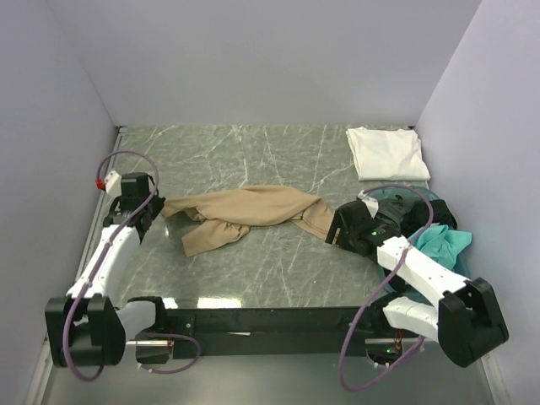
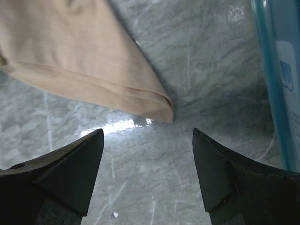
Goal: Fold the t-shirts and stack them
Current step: Flatten the tshirt out
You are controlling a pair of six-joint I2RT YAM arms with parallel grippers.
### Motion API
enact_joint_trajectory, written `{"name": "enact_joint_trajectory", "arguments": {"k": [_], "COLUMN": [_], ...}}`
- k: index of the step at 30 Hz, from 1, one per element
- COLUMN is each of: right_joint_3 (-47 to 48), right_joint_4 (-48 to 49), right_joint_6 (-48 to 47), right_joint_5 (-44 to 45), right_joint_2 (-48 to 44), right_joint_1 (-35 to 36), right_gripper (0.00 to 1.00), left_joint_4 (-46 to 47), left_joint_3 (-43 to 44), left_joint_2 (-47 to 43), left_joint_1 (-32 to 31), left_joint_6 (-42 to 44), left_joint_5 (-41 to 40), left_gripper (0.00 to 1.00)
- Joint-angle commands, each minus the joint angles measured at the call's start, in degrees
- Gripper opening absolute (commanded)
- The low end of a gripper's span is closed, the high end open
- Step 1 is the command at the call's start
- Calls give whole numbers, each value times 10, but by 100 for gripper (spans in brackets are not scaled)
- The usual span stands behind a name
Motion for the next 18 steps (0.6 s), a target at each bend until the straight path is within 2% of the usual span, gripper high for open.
{"name": "enact_joint_trajectory", "arguments": {"k": [1,9,15,18], "right_joint_3": [27,70,118,137], "right_joint_4": [10,61,78,71], "right_joint_6": [16,8,7,8], "right_joint_5": [24,6,2,-5], "right_joint_2": [30,107,180,216], "right_joint_1": [2,2,1,1], "right_gripper": [82,79,78,72], "left_joint_4": [-14,-24,-22,-30], "left_joint_3": [-2,3,3,12], "left_joint_2": [-50,-114,-113,-97], "left_joint_1": [1,1,1,1], "left_joint_6": [-23,-24,-23,-25], "left_joint_5": [-34,-36,-35,-39], "left_gripper": [1,1,1,1]}}
